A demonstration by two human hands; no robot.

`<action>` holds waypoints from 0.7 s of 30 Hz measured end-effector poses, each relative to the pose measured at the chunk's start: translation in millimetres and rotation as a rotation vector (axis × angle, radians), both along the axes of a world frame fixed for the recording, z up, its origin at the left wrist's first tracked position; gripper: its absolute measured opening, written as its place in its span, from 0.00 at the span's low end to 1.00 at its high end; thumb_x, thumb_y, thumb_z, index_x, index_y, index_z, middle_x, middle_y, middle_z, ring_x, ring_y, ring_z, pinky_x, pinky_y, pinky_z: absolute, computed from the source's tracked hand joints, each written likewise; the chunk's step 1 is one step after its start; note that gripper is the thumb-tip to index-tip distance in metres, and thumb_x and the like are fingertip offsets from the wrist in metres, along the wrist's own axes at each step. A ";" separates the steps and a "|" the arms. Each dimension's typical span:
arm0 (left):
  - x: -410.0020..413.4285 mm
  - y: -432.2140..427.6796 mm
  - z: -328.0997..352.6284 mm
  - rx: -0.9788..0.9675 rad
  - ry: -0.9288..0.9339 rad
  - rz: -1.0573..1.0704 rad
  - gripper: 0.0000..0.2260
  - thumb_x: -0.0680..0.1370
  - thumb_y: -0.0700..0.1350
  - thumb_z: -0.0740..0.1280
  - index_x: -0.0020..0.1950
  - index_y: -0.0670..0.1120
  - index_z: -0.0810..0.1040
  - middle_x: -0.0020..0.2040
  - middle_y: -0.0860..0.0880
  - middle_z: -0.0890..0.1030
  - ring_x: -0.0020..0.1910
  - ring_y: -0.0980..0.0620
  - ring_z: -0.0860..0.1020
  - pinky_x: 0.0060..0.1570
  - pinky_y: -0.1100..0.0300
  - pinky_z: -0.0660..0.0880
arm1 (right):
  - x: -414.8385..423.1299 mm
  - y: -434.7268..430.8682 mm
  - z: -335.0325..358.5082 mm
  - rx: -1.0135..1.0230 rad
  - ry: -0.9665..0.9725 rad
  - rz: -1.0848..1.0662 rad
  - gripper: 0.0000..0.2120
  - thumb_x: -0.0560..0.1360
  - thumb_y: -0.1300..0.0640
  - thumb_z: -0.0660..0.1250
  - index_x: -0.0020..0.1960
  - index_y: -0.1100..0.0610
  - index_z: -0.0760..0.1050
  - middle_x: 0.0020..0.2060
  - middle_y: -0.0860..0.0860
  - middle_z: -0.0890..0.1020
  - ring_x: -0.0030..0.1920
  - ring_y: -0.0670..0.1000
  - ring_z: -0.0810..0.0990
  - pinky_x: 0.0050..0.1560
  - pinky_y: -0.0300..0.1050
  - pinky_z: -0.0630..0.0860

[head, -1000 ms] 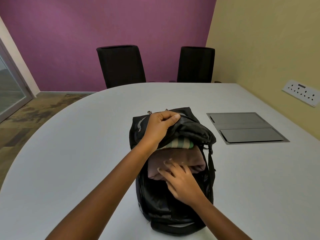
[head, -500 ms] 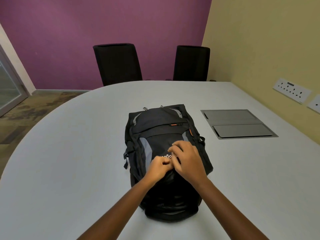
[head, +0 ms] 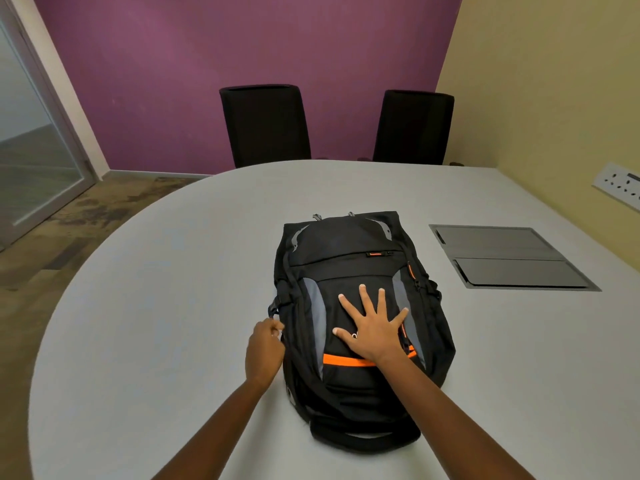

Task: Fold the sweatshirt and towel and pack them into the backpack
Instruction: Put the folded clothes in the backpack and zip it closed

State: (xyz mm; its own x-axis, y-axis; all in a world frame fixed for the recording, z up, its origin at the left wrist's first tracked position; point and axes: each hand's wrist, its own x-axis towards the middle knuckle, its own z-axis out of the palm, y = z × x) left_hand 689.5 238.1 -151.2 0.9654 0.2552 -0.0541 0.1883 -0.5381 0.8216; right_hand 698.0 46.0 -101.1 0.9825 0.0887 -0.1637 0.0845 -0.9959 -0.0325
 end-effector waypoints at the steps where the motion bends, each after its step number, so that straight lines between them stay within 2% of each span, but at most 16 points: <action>1: 5.0 6.9 -7.2 0.015 0.075 -0.010 0.10 0.79 0.34 0.58 0.57 0.40 0.75 0.58 0.41 0.77 0.56 0.44 0.76 0.55 0.59 0.71 | 3.4 0.3 -1.7 0.001 0.001 -0.007 0.46 0.57 0.23 0.29 0.73 0.38 0.37 0.75 0.51 0.38 0.74 0.63 0.35 0.63 0.77 0.43; 2: 9.7 12.4 -13.4 0.035 0.144 -0.050 0.12 0.79 0.34 0.59 0.61 0.39 0.73 0.62 0.41 0.75 0.60 0.44 0.75 0.58 0.58 0.70 | 6.7 0.6 -3.5 -0.001 0.005 -0.019 0.47 0.56 0.24 0.29 0.73 0.38 0.37 0.75 0.50 0.37 0.73 0.63 0.34 0.63 0.77 0.43; 5: 22.4 19.0 -24.6 0.059 0.220 -0.174 0.18 0.79 0.38 0.61 0.69 0.40 0.67 0.68 0.42 0.72 0.65 0.44 0.72 0.65 0.56 0.68 | 12.8 2.8 -5.3 0.030 0.034 -0.043 0.37 0.69 0.26 0.42 0.73 0.38 0.37 0.75 0.50 0.36 0.73 0.63 0.34 0.64 0.77 0.45; 6: 26.2 18.0 -25.0 0.056 0.224 -0.194 0.19 0.79 0.39 0.62 0.70 0.41 0.66 0.69 0.43 0.71 0.66 0.44 0.72 0.66 0.56 0.67 | 13.6 3.6 -5.9 0.036 0.048 -0.040 0.37 0.69 0.26 0.42 0.73 0.38 0.36 0.75 0.50 0.35 0.73 0.63 0.34 0.64 0.76 0.46; 7: 30.3 16.8 -26.1 0.049 0.221 -0.209 0.20 0.79 0.40 0.61 0.71 0.41 0.65 0.69 0.43 0.71 0.66 0.44 0.71 0.66 0.55 0.67 | 14.2 3.9 -7.4 0.037 0.051 -0.034 0.40 0.64 0.22 0.35 0.73 0.38 0.36 0.75 0.50 0.35 0.73 0.63 0.35 0.64 0.76 0.47; 8: 34.3 15.7 -26.6 0.039 0.217 -0.217 0.20 0.79 0.41 0.61 0.71 0.41 0.65 0.69 0.43 0.71 0.66 0.43 0.72 0.66 0.54 0.67 | 14.6 4.4 -9.3 0.038 0.044 -0.029 0.48 0.55 0.21 0.26 0.72 0.37 0.34 0.75 0.49 0.35 0.74 0.63 0.35 0.64 0.76 0.48; 9: 37.8 14.8 -28.0 0.021 0.212 -0.222 0.19 0.80 0.41 0.61 0.71 0.41 0.66 0.69 0.43 0.72 0.66 0.43 0.72 0.66 0.54 0.68 | 15.2 4.4 -12.2 0.037 0.041 -0.034 0.55 0.46 0.22 0.19 0.72 0.37 0.33 0.75 0.49 0.35 0.74 0.63 0.35 0.64 0.77 0.48; 10: 40.2 14.0 -28.2 0.005 0.209 -0.224 0.18 0.80 0.40 0.60 0.70 0.40 0.67 0.68 0.42 0.73 0.65 0.43 0.73 0.65 0.53 0.68 | 15.6 3.9 -15.3 0.033 0.036 -0.039 0.57 0.42 0.24 0.15 0.71 0.38 0.30 0.75 0.49 0.34 0.74 0.63 0.35 0.64 0.76 0.49; 14: 48.0 14.8 -34.5 -0.022 0.184 -0.213 0.13 0.80 0.39 0.58 0.64 0.38 0.72 0.59 0.40 0.78 0.56 0.42 0.77 0.60 0.54 0.72 | 15.5 3.6 -18.8 0.046 0.031 -0.041 0.54 0.41 0.25 0.14 0.66 0.40 0.26 0.75 0.49 0.34 0.74 0.62 0.35 0.64 0.76 0.49; 16: 49.8 15.6 -38.5 -0.026 0.166 -0.194 0.09 0.81 0.38 0.57 0.56 0.40 0.74 0.51 0.39 0.79 0.47 0.45 0.77 0.55 0.54 0.74 | 15.9 4.0 -21.2 0.048 0.026 -0.039 0.53 0.42 0.25 0.14 0.66 0.40 0.26 0.75 0.49 0.34 0.74 0.63 0.35 0.64 0.77 0.49; 18: 50.8 15.3 -40.4 -0.014 0.163 -0.188 0.06 0.81 0.38 0.56 0.48 0.43 0.71 0.45 0.42 0.76 0.42 0.47 0.74 0.52 0.52 0.75 | 15.9 4.7 -23.8 0.046 0.018 -0.041 0.52 0.43 0.25 0.14 0.66 0.39 0.25 0.74 0.49 0.34 0.73 0.63 0.34 0.63 0.77 0.48; 20: 50.4 13.8 -41.3 -0.047 0.168 -0.193 0.05 0.81 0.38 0.56 0.48 0.45 0.70 0.46 0.43 0.76 0.43 0.47 0.74 0.49 0.53 0.74 | 16.0 5.8 -24.6 0.039 0.016 -0.043 0.51 0.43 0.26 0.13 0.65 0.39 0.25 0.74 0.50 0.34 0.73 0.63 0.34 0.64 0.77 0.48; 21: 49.3 13.0 -40.9 -0.080 0.171 -0.204 0.05 0.81 0.38 0.56 0.53 0.44 0.71 0.49 0.44 0.76 0.46 0.47 0.75 0.50 0.56 0.73 | 16.0 6.1 -25.5 0.036 0.015 -0.044 0.51 0.43 0.26 0.13 0.66 0.39 0.25 0.74 0.50 0.34 0.73 0.63 0.34 0.64 0.77 0.48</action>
